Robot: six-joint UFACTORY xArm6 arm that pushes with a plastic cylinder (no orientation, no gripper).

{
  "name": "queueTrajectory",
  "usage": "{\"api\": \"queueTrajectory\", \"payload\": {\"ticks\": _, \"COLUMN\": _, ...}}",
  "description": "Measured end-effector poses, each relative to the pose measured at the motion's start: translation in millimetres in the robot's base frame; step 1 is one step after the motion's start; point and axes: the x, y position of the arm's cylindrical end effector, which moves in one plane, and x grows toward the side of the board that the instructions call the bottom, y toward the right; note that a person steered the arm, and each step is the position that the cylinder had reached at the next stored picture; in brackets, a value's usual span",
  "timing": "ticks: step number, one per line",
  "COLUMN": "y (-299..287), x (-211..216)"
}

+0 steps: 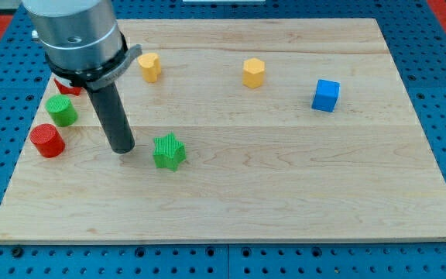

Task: Move the green star to right side of the board

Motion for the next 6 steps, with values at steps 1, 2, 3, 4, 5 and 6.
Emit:
{"api": "queueTrajectory", "payload": {"ticks": 1, "y": 79, "x": -12}}
{"api": "queueTrajectory", "payload": {"ticks": 2, "y": 84, "x": 5}}
{"api": "queueTrajectory", "payload": {"ticks": 3, "y": 44, "x": -10}}
{"api": "queueTrajectory", "payload": {"ticks": 4, "y": 73, "x": -10}}
{"api": "queueTrajectory", "payload": {"ticks": 5, "y": 121, "x": -14}}
{"api": "queueTrajectory", "payload": {"ticks": 6, "y": 98, "x": 19}}
